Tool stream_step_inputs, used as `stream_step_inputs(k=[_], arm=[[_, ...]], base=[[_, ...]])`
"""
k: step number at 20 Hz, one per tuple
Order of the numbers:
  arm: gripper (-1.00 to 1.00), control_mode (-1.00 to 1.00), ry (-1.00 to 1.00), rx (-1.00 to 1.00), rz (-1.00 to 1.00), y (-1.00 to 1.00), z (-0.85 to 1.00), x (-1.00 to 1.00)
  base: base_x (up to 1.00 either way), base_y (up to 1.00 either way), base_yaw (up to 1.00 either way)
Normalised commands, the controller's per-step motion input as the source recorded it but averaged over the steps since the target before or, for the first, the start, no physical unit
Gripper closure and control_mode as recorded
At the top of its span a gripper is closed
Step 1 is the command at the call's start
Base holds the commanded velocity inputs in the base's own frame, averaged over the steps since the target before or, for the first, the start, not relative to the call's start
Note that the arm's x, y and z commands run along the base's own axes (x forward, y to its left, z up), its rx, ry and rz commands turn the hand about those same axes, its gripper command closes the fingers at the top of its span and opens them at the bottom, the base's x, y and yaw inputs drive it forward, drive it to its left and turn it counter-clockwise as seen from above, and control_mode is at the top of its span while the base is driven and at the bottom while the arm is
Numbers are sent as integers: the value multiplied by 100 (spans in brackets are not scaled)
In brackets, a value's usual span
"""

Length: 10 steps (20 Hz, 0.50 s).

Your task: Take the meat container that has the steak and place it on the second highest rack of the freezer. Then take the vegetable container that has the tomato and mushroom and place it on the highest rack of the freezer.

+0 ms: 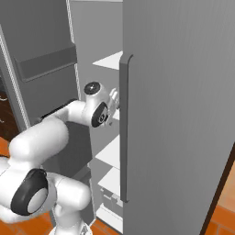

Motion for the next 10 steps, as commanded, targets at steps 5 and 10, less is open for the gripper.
stream_step_inputs(k=[5,10], arm=[[-100,-100,3,0,7,19,46,-97],[-100,-100,4,0,6,36,49,-93]], base=[[0,0,0],[0,0,0]])
